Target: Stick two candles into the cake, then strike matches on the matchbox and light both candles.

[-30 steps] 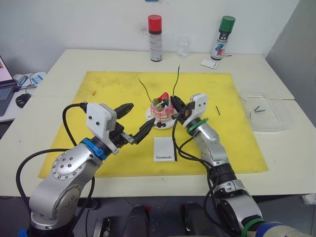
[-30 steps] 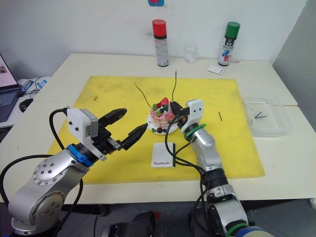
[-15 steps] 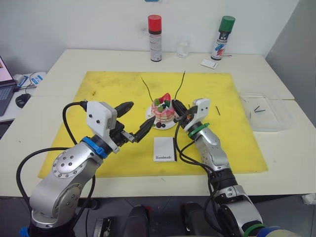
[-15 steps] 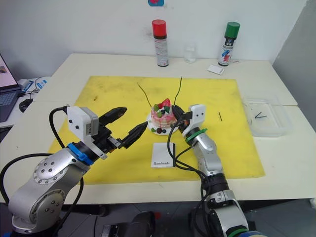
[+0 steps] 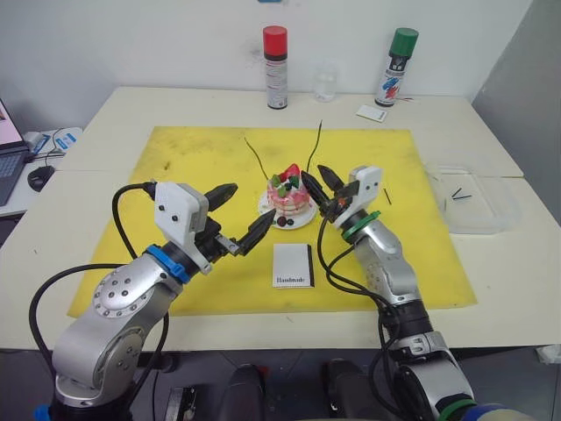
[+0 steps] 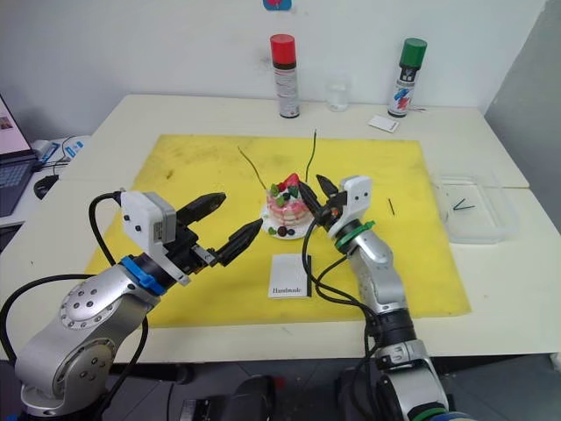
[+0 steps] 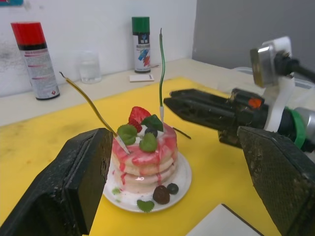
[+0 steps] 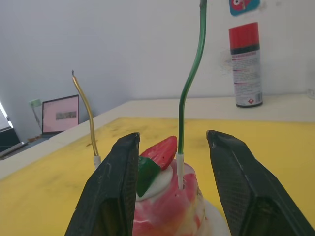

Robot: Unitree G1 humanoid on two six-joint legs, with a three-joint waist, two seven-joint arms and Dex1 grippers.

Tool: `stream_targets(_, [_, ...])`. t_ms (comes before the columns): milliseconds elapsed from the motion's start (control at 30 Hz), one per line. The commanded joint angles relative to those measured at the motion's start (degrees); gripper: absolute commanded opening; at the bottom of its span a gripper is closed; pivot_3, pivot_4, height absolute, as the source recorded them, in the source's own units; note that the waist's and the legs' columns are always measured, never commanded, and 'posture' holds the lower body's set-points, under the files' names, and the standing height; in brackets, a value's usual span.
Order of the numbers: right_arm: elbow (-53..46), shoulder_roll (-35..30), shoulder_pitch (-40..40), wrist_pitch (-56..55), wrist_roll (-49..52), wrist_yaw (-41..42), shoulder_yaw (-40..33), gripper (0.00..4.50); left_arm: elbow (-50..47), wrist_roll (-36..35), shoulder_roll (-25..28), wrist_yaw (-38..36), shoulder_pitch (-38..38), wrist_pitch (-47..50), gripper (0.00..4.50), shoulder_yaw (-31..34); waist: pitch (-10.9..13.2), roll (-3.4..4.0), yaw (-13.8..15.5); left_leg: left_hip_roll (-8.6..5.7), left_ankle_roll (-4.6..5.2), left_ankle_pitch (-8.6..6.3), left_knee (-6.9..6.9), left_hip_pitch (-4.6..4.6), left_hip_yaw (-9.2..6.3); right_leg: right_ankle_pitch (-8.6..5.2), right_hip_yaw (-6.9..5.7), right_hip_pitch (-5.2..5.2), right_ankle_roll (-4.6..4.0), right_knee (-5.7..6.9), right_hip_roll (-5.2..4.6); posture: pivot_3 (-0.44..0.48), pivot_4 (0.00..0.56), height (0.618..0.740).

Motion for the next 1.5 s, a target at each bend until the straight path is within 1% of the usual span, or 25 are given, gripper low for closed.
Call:
stream_targets(33, [-10.3,-7.1,3.1,5.6,2.6,6.2,0.0,2.23,0.8,-5.7,1.9,-2.5,2.4,2.8,4.50,4.7,0.0,0.00,0.1,0.00,0.00,0.00,-0.03,0.00,0.00,-0.01,0.00,0.00,-0.01,-0.02,-0.01,0.000,0.150,0.740])
stream_targets(67, [-11.8,-9.9,3.7,6.7,2.7,8.6,0.3,2.23,1.8,-9.5,2.7,-3.1,2.8,5.2,4.50,6.3,0.0,0.00,0.1,-0.01,0.00,0.00,-0.08,0.00,0.03,-0.02,0.00,-0.02,-0.02,-0.05,-0.03,0.000,0.150,0.740])
stream_targets(100, [-12.8,-12.6,4.1,6.7,2.3,10.9,0.8,2.07,2.7,-12.6,4.3,-3.0,3.1,8.7,4.50,7.8,0.0,0.00,0.1,-0.01,0.00,0.00,-0.10,0.00,0.03,-0.04,0.00,-0.03,-0.04,-0.05,-0.04,0.000,0.150,0.740])
stream_targets(133, [-13.6,-15.5,4.3,7.6,2.2,13.4,1.4,1.86,4.9,-20.0,6.3,-1.4,2.5,14.6,4.50,9.7,0.0,0.00,0.0,-0.01,0.00,0.00,-0.11,0.00,0.03,-0.04,-0.01,-0.06,-0.05,-0.05,-0.04,0.000,0.150,0.740])
stream_targets(167, [-14.2,-17.7,4.4,8.8,2.0,15.3,2.1,1.67,7.2,-27.8,7.9,0.9,1.7,19.2,4.50,11.1,0.0,-0.01,0.0,0.00,0.00,0.00,-0.11,0.00,0.04,-0.04,0.00,-0.07,-0.05,-0.05,-0.04,0.000,0.150,0.740])
stream_targets(233, [-14.2,-23.2,4.4,9.7,-0.8,20.2,5.5,0.92,15.2,-50.8,13.2,8.7,-0.2,23.6,4.50,11.5,0.0,-0.02,0.0,0.02,0.01,0.00,-0.12,0.00,0.03,-0.05,-0.02,-0.13,-0.06,0.03,-0.03,0.000,0.150,0.740])
stream_targets(267, [-14.1,-25.7,4.4,8.7,-2.7,22.6,7.3,0.56,20.2,-61.3,17.0,13.3,-0.9,24.2,4.50,10.0,0.0,-0.02,0.0,0.03,0.01,0.00,-0.11,0.00,0.01,-0.05,-0.03,-0.15,-0.06,0.07,-0.02,0.000,0.150,0.740])
stream_targets(300, [-14.0,-27.7,4.4,8.0,-3.7,24.8,8.7,0.19,24.8,-69.9,20.0,17.6,-1.8,24.5,4.50,8.1,0.0,-0.04,0.0,0.06,0.01,0.00,-0.10,0.01,0.00,-0.05,-0.05,-0.17,-0.06,0.08,-0.03,0.000,0.150,0.740])
stream_targets(333, [-13.9,-28.9,4.3,7.6,-4.3,25.9,9.6,0.04,28.8,-74.3,23.3,19.4,-2.8,26.5,4.50,5.7,0.1,-0.02,0.0,0.07,0.01,0.00,-0.11,0.02,0.01,-0.06,-0.06,-0.19,-0.07,0.06,-0.03,0.000,0.150,0.740])
stream_targets(367, [-13.8,-29.8,4.0,7.3,-4.8,27.0,10.2,0.04,32.4,-76.4,24.1,19.8,-4.6,28.4,4.50,4.4,0.1,-0.03,0.0,0.06,0.01,0.00,-0.11,0.01,0.05,-0.06,-0.03,-0.21,-0.07,0.08,-0.04,0.000,0.150,0.740])
stream_targets(467, [-13.9,-32.6,3.4,8.4,-7.1,30.5,13.4,0.04,49.2,-77.0,21.7,12.6,-15.5,40.5,4.50,1.0,0.1,0.05,0.3,-0.04,0.00,0.00,-0.11,0.00,0.15,-0.06,0.01,-0.24,-0.07,0.05,-0.09,0.000,0.150,0.740])
stream_targets(533, [-13.5,-33.6,3.3,8.2,-8.2,32.2,14.9,0.04,56.9,-77.0,20.9,12.3,-20.7,45.3,4.50,-1.2,0.1,-0.06,0.3,-0.05,0.00,0.00,-0.07,-0.12,0.06,-0.06,-0.08,-0.32,-0.06,0.04,-0.03,0.000,0.150,0.740])
stream_targets(633, [-12.7,-33.7,3.1,9.3,-9.9,32.3,16.3,0.04,63.8,-77.0,21.1,13.9,-25.5,50.4,4.50,-7.9,0.1,-0.07,0.2,-0.04,0.00,0.00,-0.09,-0.19,0.07,-0.03,-0.05,-0.36,0.00,0.02,-0.03,0.000,0.150,0.740])
stream_targets(700, [-12.8,-34.2,3.4,9.1,-10.6,33.0,16.8,0.04,65.6,-77.0,21.8,12.5,-27.7,53.7,4.50,-13.0,0.1,-0.07,0.2,-0.05,-0.01,0.00,-0.22,-0.21,0.07,0.02,-0.06,-0.44,0.20,0.09,-0.04,0.000,0.150,0.740])
stream_targets(733, [-13.1,-34.5,3.6,9.3,-10.7,33.4,16.8,0.04,66.9,-77.0,21.8,10.4,-29.0,54.7,4.50,-15.8,0.1,-0.07,0.2,-0.05,-0.01,0.01,-0.30,-0.21,0.06,0.03,-0.06,-0.47,0.21,0.09,-0.04,0.000,0.150,0.740])
stream_targets(800, [-13.7,-34.6,3.9,9.6,-10.7,33.7,16.7,0.04,69.0,-77.0,21.4,10.1,-31.1,55.5,4.50,-18.5,0.1,-0.07,0.2,-0.05,-0.02,0.01,-0.43,-0.21,0.01,0.00,-0.09,-0.53,0.16,0.15,-0.01,0.000,0.150,0.740])
stream_targets(933, [-14.6,-34.1,4.4,10.2,-11.0,33.7,17.1,0.04,72.0,-77.0,19.7,12.9,-33.8,55.4,4.50,-21.4,0.1,-0.07,0.3,-0.03,-0.02,0.02,-0.49,-0.21,-0.09,-0.04,-0.16,-0.53,0.13,0.16,0.02,0.000,0.150,0.740])
stream_targets(1200, [-17.2,-32.9,6.3,12.9,-11.2,33.4,18.3,0.04,76.9,-77.0,17.5,16.2,-36.7,55.2,4.50,-21.0,0.1,-0.08,0.3,-0.04,-0.04,0.03,-0.48,-0.21,-0.07,-0.04,-0.15,-0.52,0.13,0.17,0.00,0.000,0.150,0.740])
stream_targets(1500, [-18.5,-30.7,6.8,14.1,-12.3,33.8,21.5,0.04,78.3,-77.0,14.8,18.9,-37.2,55.1,4.50,-21.0,0.0,-0.10,0.3,-0.04,-0.04,0.03,-0.48,-0.19,-0.07,-0.04,-0.14,-0.51,0.14,0.18,0.00,0.000,0.150,0.740])
